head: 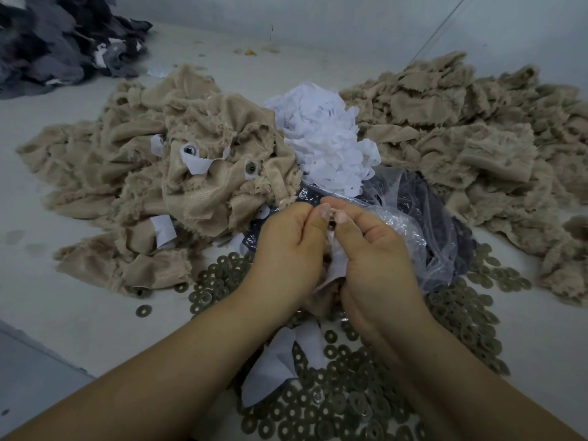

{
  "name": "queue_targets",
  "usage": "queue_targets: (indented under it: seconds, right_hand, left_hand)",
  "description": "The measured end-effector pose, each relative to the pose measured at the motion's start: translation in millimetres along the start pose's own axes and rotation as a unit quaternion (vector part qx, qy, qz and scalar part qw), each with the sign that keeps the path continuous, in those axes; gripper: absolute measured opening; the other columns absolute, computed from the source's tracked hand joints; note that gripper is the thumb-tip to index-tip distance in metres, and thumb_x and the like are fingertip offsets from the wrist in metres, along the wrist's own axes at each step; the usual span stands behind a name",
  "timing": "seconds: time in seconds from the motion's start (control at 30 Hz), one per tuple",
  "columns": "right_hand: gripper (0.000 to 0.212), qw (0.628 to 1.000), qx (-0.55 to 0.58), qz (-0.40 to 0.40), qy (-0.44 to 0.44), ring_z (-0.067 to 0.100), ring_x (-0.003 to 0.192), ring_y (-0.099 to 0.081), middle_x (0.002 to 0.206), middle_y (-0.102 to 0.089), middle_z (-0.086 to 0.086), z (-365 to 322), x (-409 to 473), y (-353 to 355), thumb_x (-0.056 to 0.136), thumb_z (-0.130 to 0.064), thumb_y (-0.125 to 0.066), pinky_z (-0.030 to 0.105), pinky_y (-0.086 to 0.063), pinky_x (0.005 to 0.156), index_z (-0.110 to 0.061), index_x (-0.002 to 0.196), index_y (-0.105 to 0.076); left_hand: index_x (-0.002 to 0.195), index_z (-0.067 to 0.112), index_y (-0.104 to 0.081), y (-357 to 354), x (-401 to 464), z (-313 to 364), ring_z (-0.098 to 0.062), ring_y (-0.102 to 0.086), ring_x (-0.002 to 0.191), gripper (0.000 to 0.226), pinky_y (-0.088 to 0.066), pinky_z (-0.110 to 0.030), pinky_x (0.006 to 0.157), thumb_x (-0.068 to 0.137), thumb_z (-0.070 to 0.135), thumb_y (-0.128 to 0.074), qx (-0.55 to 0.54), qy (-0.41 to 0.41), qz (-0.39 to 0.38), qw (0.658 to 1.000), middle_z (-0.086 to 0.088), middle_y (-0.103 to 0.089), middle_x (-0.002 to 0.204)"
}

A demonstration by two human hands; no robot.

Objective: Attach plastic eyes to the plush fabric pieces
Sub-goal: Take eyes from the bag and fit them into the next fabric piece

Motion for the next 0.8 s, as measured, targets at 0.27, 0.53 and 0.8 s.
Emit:
queue_targets:
  seconds: [0.27, 0.53, 0.8]
  right_hand:
    - [0.042, 0.984, 0.131, -0.095, -0.079, 0.035, 0.114, -0.067, 0.122, -0.069, 0.022, -10, -1, -10, 0.090, -0.007, -0.059, 0.046, -0.055, 0.098, 0.000, 0.131, -0.057]
    - [0.076, 0.991, 0.007, -0.106, -0.087, 0.024, 0.110, -0.070, 0.123, -0.071, 0.008, -1, -5, -12, 0.069, -0.011, -0.081, 0.042, -0.056, 0.094, -0.015, 0.139, -0.052]
    - [0.047, 0.983, 0.102, -0.123, -0.093, 0.031, 0.106, -0.071, 0.118, -0.072, 0.017, -2, -5, -18, 0.081, -0.005, -0.063, 0.036, -0.061, 0.084, -0.005, 0.128, -0.061]
  left_hand:
    - [0.070, 0.007, -0.057, 30, 12, 5, -0.009, -0.046, 0.051, 0.033, -0.040, -0.021, 0.050, 0.097, 0.026, -0.057, -0.039, 0.031, -0.101, 0.994, -0.002, -0.053, 0.055]
    - [0.073, -0.004, -0.052, 45, 16, 6, -0.001, -0.038, 0.039, 0.034, -0.032, -0.014, 0.043, 0.099, 0.016, -0.054, 0.006, -0.024, 0.006, 1.000, 0.011, -0.045, 0.042]
    - [0.060, 0.012, -0.050, 44, 11, 12, -0.001, -0.039, 0.046, 0.048, -0.035, -0.016, 0.050, 0.100, 0.039, -0.048, -0.031, -0.040, 0.004, 0.999, 0.014, -0.042, 0.046]
Point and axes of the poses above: each hand's wrist, its own x-axis towards the middle knuckle, its own y-axis out of the back of the hand, z = x × y, the point moved 4 cm from there along x, towards the middle knuckle
